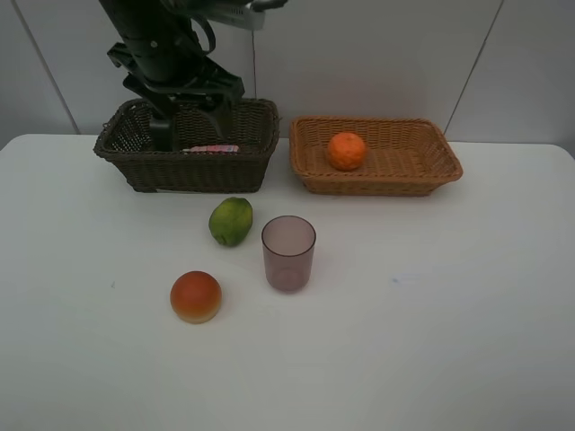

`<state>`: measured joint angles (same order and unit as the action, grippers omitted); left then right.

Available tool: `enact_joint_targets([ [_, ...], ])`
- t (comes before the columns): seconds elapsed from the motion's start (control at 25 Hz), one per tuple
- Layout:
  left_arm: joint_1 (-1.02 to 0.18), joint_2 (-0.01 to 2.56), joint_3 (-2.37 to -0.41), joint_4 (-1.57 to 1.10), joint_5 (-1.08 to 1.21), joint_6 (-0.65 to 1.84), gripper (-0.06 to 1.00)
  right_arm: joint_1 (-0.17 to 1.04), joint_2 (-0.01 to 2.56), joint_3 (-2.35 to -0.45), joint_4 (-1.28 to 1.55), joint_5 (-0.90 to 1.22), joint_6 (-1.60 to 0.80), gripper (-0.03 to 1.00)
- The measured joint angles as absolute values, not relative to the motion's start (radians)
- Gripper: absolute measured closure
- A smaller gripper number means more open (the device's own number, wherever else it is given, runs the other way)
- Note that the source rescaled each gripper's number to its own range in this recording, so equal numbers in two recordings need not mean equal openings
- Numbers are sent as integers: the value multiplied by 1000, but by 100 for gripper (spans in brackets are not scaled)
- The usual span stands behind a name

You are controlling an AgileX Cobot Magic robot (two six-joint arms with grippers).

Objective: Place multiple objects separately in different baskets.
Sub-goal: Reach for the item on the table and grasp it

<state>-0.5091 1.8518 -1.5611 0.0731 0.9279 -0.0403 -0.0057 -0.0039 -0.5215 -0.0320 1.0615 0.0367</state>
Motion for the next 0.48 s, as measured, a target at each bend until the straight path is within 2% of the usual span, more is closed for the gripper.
enact_joint_targets([
  [0.48,-737,1932,-1563,-57,966,283,-5,-6,-4,-522,-32,1062,37,17],
])
